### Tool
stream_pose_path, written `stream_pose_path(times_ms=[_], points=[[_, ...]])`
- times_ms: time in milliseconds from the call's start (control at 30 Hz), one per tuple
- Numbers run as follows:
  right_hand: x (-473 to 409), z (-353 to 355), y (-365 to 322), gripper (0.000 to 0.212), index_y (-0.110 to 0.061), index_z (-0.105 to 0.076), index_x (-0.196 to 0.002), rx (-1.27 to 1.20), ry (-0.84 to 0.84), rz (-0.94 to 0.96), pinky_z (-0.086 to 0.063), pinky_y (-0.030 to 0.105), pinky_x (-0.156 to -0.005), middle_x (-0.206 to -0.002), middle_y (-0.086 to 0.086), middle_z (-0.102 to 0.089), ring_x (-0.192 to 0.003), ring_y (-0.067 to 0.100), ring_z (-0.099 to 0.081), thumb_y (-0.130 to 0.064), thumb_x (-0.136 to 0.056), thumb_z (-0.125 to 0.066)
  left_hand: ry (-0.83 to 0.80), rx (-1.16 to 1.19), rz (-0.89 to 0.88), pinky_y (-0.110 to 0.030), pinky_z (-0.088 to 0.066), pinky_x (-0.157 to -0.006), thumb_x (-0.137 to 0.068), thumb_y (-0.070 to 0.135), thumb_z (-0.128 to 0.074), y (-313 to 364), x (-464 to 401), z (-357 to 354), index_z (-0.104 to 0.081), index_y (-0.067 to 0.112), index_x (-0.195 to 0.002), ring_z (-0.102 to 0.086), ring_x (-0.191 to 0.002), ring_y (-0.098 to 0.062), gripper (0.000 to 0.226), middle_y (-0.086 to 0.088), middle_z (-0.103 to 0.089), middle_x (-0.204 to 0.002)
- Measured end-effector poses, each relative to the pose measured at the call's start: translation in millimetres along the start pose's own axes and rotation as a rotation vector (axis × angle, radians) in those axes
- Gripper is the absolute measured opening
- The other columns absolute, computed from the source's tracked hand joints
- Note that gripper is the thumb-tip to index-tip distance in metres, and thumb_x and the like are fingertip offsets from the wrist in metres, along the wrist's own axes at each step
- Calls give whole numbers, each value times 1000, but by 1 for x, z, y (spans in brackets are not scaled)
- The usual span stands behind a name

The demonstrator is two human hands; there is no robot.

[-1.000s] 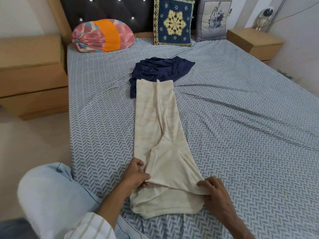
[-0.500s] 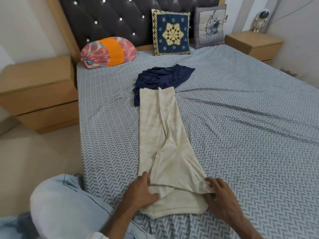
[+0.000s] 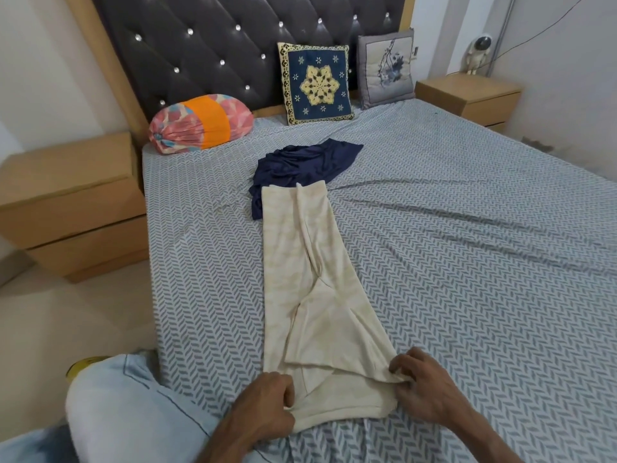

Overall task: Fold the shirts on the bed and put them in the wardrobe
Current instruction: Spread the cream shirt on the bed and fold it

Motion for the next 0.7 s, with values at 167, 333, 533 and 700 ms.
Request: stream_pose_path(times_ms=[167,333,533,700], points=[[-55,27,-2,19,-33,-64,-94,-201,39,-141,-42,20,-67,-88,-9,-62,-78,3,-58,-48,-86,-70,318,323,72,-17,-39,-62,-58,36,-60,-19,-23,44,-52,27,-69,-51,-70,-7,15,8,-55,-72],[-165,32,1,24,-19,-65,-102,-365,51,-293,-44,23,-69,-88,-4,-67,-81,11,-62,-35,-86,-74,433,395,196,-32,-44,-76,-61,46,-62,-69,-74,75,-49,36,-76,-52,-83,-18,22,10,-54,-79],[-316,29,19,47,-34,-66,-99,-438,60,-381,-48,43,-94,-95,-11,-69,-94,14,-65,-66,-67,-76,561,297,259,-38,-38,-88,-67,76,-49,-91,-162,135,-58,34,-94,-48,-96,-17,51,11,-56,-83],[-448,15,51,78,-53,-63,-107,-474,16,-368,-38,55,-107,-98,-17,-72,-104,14,-66,-91,-39,-71,685,317,156,-38,-34,-80,-69,77,-38,-90,-250,192,-53,34,-80,-49,-84,-19,47,13,-49,-68]])
Point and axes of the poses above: each hand's wrist, its own x-axis away from the middle knuckle, its own z-axis out of the back of the hand, y = z × x, the point moved 10 cm from there along -x, towards the middle knuckle
